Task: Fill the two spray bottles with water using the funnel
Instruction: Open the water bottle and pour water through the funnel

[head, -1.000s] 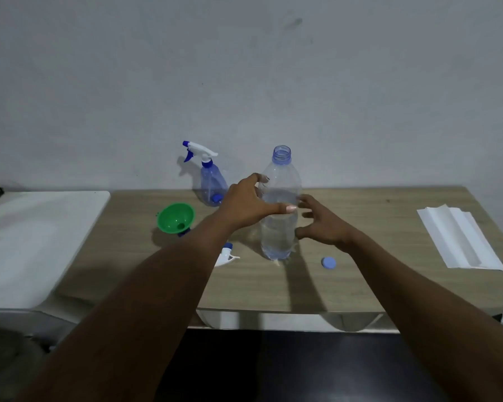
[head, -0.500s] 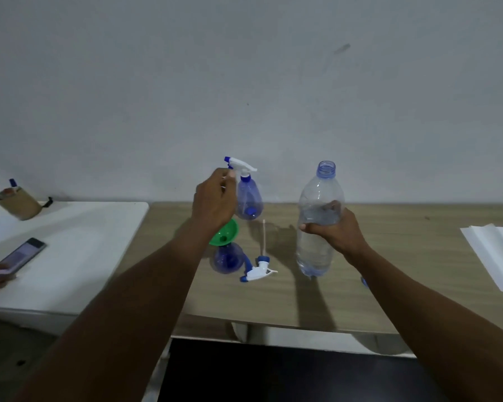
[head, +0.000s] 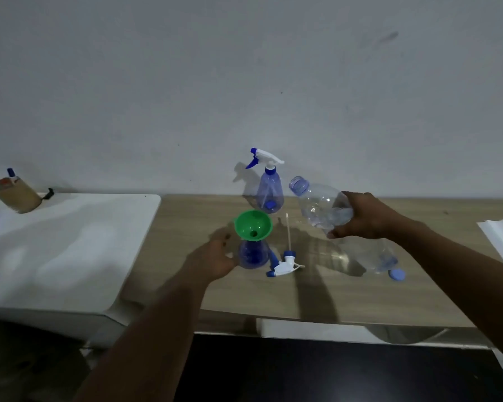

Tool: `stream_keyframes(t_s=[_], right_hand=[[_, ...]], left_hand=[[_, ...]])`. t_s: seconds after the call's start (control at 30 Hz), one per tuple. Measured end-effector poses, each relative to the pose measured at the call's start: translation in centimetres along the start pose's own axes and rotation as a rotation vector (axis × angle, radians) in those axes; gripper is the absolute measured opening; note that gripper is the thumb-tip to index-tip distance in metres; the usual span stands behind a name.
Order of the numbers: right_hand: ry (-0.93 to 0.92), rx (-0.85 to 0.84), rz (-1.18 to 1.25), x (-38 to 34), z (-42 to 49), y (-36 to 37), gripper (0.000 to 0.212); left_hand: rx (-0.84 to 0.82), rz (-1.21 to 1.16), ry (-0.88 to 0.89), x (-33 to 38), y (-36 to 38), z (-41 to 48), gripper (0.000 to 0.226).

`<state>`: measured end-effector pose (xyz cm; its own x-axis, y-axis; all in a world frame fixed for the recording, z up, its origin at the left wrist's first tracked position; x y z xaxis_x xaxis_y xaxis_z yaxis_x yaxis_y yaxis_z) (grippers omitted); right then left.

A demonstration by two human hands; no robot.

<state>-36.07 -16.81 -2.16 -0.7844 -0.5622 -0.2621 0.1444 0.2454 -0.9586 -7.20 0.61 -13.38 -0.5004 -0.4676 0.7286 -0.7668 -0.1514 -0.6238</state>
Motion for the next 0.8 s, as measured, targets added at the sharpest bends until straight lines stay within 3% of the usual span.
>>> stream_keyframes(t_s=[0.07, 0.1, 0.27, 0.4, 0.8], right_hand=[[-0.013, -0.046, -0.062, -0.8, 0.1, 0.3, 0.068], [-0.013, -0.059, -0.082, -1.1, 0.1, 0.5, 0.066], [0.040, -0.123, -0.212, -1.7, 0.4, 1.7, 0.068], [0.061, -0.196, -0.290, -2.4, 0.4, 2.7, 0.069], [0.061, -0.265, -0.487, -5.1, 0.5, 2.3, 0.068]], left_hand=[[-0.009, 0.007, 0.044, -0.4, 1.3, 1.1, 0.091], [-0.032, -0.006, 0.051, -0.2, 1.6, 1.2, 0.091], [-0.151, -0.136, 0.094, 1.0, 3.0, 1.4, 0.056], [-0.091, -0.113, 0.148, 0.2, 3.3, 2.1, 0.044], [-0.058, -0.115, 0.185, -0.1, 4.0, 3.1, 0.041]])
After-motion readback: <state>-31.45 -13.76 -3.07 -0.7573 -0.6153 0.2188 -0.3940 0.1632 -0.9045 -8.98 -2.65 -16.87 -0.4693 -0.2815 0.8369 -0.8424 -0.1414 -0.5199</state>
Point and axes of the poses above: each hand's wrist, its own z-axis towards the middle knuckle, its own y-axis out of the palm, x = y × z, the point moved 7 cm from there along z, towards the middle knuckle, and after that the axes turned 11 degrees about -z, right-handed, at the moved point
